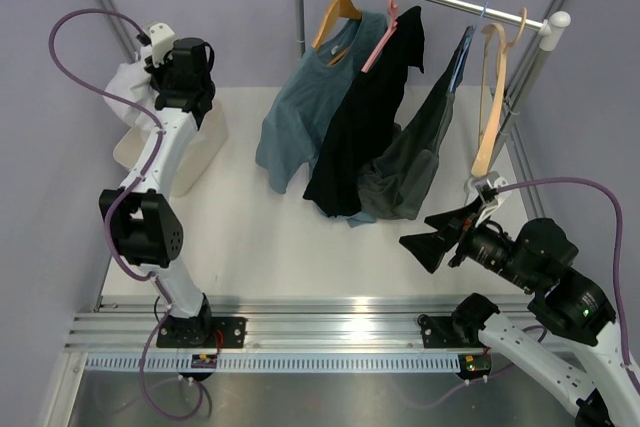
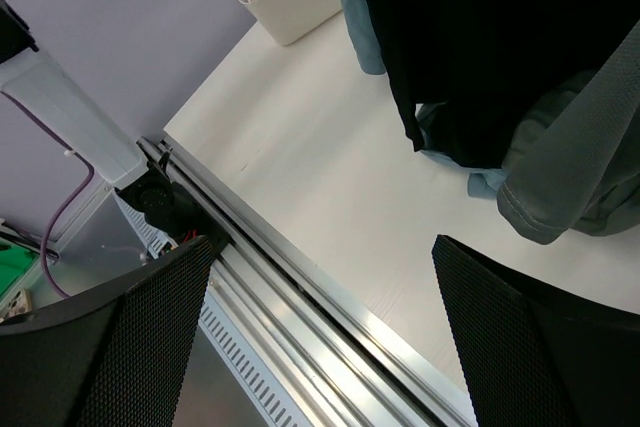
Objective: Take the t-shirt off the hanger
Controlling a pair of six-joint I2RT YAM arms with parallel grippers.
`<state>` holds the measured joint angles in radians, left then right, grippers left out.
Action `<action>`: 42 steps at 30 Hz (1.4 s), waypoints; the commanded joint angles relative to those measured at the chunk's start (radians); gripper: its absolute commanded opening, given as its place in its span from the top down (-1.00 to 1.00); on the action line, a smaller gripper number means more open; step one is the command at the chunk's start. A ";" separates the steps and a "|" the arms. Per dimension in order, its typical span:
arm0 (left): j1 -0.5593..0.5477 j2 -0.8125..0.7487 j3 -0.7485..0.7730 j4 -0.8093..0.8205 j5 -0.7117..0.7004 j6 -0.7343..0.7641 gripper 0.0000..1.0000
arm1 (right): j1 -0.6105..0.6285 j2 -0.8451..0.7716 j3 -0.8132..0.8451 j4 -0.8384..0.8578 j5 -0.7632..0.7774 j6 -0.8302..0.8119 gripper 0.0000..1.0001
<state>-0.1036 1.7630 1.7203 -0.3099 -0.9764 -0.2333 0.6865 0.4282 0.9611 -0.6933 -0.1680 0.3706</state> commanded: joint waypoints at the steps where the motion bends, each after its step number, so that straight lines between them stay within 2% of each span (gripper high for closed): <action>1: 0.010 0.032 0.071 0.138 0.022 0.061 1.00 | 0.005 -0.022 -0.019 0.055 -0.013 -0.022 -0.99; 4: 0.016 0.062 0.073 0.166 -0.011 0.080 1.00 | 0.005 -0.034 -0.027 0.071 -0.030 -0.022 -0.99; 12: 0.021 0.133 0.025 0.114 0.002 -0.024 1.00 | 0.005 -0.115 -0.059 0.081 -0.030 -0.029 -0.99; 13: 0.027 0.139 0.024 0.106 0.004 -0.026 0.96 | 0.004 -0.123 -0.065 0.078 -0.022 -0.027 -0.99; 15: 0.035 0.150 0.024 0.095 0.015 -0.047 0.75 | 0.005 -0.140 -0.073 0.075 -0.018 -0.027 -0.99; 18: 0.042 0.151 0.001 0.091 0.025 -0.066 0.85 | 0.005 -0.134 -0.058 0.072 -0.033 -0.035 -0.99; 21: 0.044 0.168 -0.013 0.089 0.004 -0.072 0.81 | 0.005 -0.123 -0.051 0.080 -0.050 -0.039 -0.99; 23: 0.044 0.184 -0.013 0.078 -0.001 -0.070 0.65 | 0.005 -0.117 -0.056 0.078 -0.060 -0.041 -0.99; 24: 0.044 0.184 -0.014 0.077 -0.004 -0.072 0.50 | 0.005 -0.118 -0.059 0.077 -0.062 -0.041 -0.99; 25: 0.044 0.184 -0.021 0.074 -0.007 -0.074 0.28 | 0.004 -0.117 -0.064 0.077 -0.064 -0.041 -0.99; 26: 0.044 0.176 -0.024 0.072 -0.008 -0.075 -0.19 | 0.004 -0.120 -0.064 0.078 -0.065 -0.041 -0.99; 29: 0.044 0.144 -0.031 0.071 0.002 -0.071 -0.59 | 0.004 -0.123 -0.061 0.081 -0.059 -0.041 -0.99; 33: 0.044 0.087 -0.037 0.071 0.004 -0.047 -0.83 | 0.004 -0.115 -0.053 0.077 -0.053 -0.044 -0.99; 38: 0.044 0.033 -0.094 0.109 0.077 0.003 -0.88 | 0.004 -0.117 -0.059 0.081 -0.048 -0.041 -0.99; 42: 0.044 0.027 -0.128 0.092 0.129 0.014 -0.82 | 0.004 -0.106 -0.055 0.075 -0.039 -0.045 -0.99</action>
<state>-0.0643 1.8305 1.6211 -0.2539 -0.9039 -0.2436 0.6865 0.3042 0.8959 -0.6495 -0.2028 0.3504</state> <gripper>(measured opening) 0.922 0.993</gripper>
